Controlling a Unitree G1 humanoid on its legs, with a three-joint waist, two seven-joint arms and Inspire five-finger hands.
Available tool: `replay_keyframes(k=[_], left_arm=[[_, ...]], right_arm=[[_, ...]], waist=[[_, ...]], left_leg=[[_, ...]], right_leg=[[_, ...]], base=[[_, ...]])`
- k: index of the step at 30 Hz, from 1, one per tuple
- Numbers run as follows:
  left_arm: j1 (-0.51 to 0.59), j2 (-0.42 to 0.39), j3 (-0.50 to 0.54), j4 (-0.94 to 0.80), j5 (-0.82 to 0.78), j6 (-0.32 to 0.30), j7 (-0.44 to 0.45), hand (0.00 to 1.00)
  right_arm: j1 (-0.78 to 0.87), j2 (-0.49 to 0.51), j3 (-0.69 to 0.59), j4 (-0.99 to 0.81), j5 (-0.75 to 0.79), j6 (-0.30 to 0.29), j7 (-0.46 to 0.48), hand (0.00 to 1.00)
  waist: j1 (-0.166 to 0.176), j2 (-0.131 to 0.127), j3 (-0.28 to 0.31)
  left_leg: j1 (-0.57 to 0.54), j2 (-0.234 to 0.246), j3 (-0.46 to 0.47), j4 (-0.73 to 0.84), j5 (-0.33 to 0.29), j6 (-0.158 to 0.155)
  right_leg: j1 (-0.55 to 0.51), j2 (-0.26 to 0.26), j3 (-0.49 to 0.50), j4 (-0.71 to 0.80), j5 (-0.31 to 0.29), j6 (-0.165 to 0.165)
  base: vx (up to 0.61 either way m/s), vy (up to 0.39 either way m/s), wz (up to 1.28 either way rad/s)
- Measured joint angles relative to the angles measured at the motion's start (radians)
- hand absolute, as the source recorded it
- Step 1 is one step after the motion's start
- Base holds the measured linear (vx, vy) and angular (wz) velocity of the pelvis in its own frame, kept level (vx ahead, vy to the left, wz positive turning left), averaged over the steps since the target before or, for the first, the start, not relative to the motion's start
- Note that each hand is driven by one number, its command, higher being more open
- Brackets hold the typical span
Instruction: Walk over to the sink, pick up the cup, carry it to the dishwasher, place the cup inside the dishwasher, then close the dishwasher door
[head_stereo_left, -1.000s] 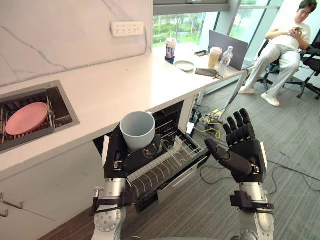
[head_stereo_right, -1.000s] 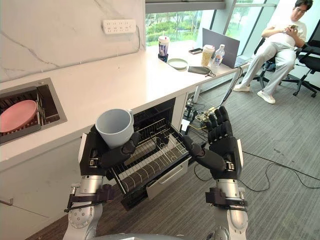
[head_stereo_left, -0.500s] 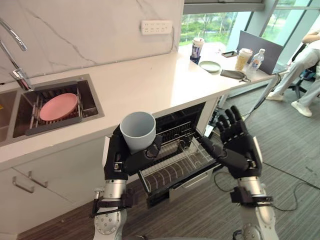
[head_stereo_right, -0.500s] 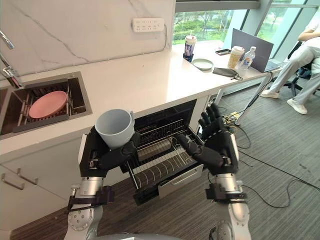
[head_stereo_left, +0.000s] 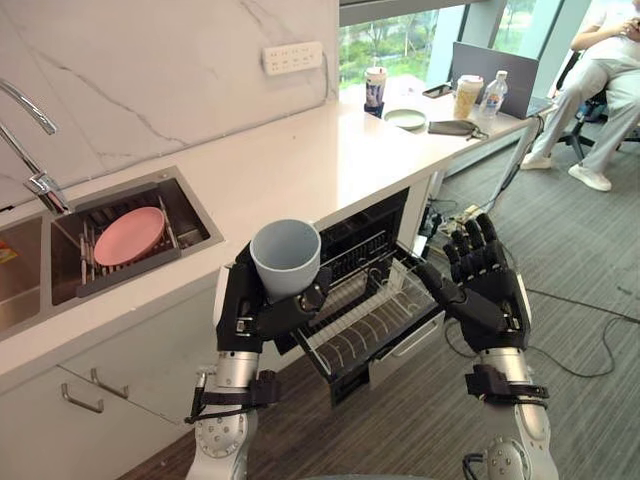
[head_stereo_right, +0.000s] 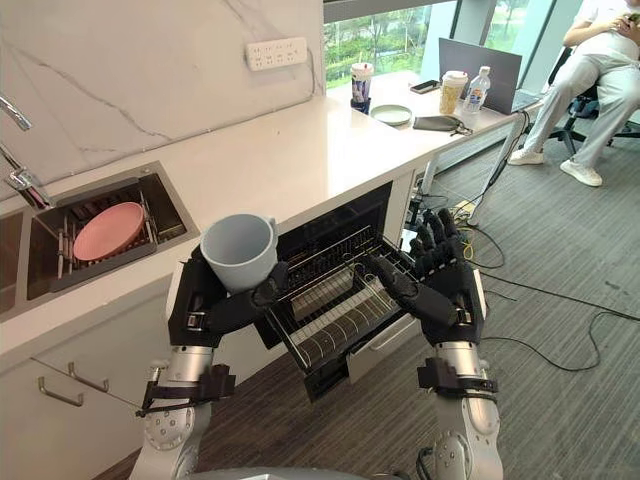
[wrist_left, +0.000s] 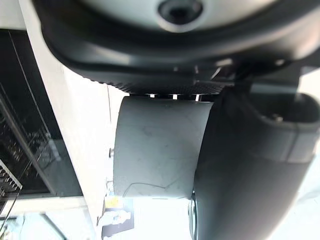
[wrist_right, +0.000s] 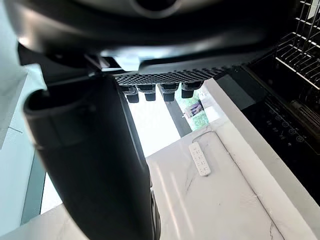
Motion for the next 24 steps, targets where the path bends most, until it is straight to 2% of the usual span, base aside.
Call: replay_keyframes(k=[2,3,4,6,8,9,14,17,24], left_arm=[[-0.002,0.001,0.009,0.000,0.013,0.016,0.020,0.00],[-0.009,0.009,0.016,0.013,0.015,0.036,0.040,0.00],[-0.014,0.012,0.019,0.024,0.016,0.047,0.052,0.00],[-0.048,0.012,0.020,0.069,0.079,0.091,0.141,0.00],[-0.058,0.005,0.019,0.088,0.120,0.118,0.187,0.00],[-0.059,0.002,0.019,0.091,0.168,0.148,0.229,0.00],[-0.094,0.003,0.007,0.118,0.339,0.185,0.352,0.00],[-0.126,0.004,-0.003,0.125,0.401,0.205,0.358,0.00],[-0.153,0.004,-0.047,0.126,0.522,0.198,0.360,0.00]], right_arm=[[0.002,-0.001,0.022,-0.002,0.002,0.000,0.032,1.00],[0.003,-0.002,0.043,-0.004,0.003,0.000,0.054,1.00],[0.003,-0.004,0.054,-0.005,0.004,0.000,0.064,1.00],[0.000,-0.014,0.091,-0.014,0.009,-0.002,0.092,1.00],[-0.006,-0.031,0.120,-0.014,0.031,-0.002,0.105,1.00],[-0.023,-0.052,0.144,-0.014,0.038,-0.001,0.115,1.00],[-0.128,-0.102,0.159,-0.015,0.081,0.001,0.146,1.00],[-0.133,-0.102,0.186,-0.022,0.082,0.011,0.148,1.00],[-0.149,-0.116,0.261,-0.022,0.082,0.084,0.150,1.00]], waist=[[0.001,0.001,0.019],[-0.005,-0.004,0.031],[-0.008,-0.006,0.031],[-0.004,-0.023,0.041],[0.003,-0.023,0.042],[0.008,-0.023,0.043],[0.025,-0.025,0.046],[0.024,-0.025,0.046],[0.023,-0.024,0.042]], left_leg=[[0.016,0.016,0.034,-0.019,-0.002,0.009],[0.023,0.026,0.048,-0.022,-0.003,0.011],[0.023,0.030,0.049,-0.022,-0.002,0.011],[0.020,0.022,0.047,-0.006,0.009,0.005],[0.019,0.025,0.041,-0.002,0.010,0.005],[0.028,0.033,0.035,-0.003,0.009,0.004],[0.069,0.045,0.050,-0.033,0.012,-0.016],[0.069,0.043,0.052,-0.039,0.012,-0.016],[0.069,0.039,0.050,-0.044,0.015,-0.018]], right_leg=[[-0.018,0.019,0.003,0.012,0.018,-0.026],[-0.032,0.043,0.014,0.065,-0.023,-0.014],[-0.029,0.061,0.015,0.064,-0.035,-0.014],[0.030,0.079,-0.003,-0.055,-0.027,-0.013],[0.070,0.089,-0.010,-0.131,0.002,0.017],[0.097,0.102,-0.015,-0.168,0.018,0.012],[0.114,0.120,0.007,-0.173,0.020,0.009],[0.114,0.119,0.008,-0.178,0.021,0.008],[0.114,0.118,0.005,-0.189,0.021,0.008]], base=[[-0.04,0.076,-0.60],[-0.04,0.037,-0.48],[0.00,-0.013,-0.25],[0.07,-0.024,0.00],[0.06,-0.058,0.08],[0.05,-0.085,0.01],[-0.02,-0.051,-0.14],[-0.06,-0.003,-0.03],[-0.01,0.000,0.00]])
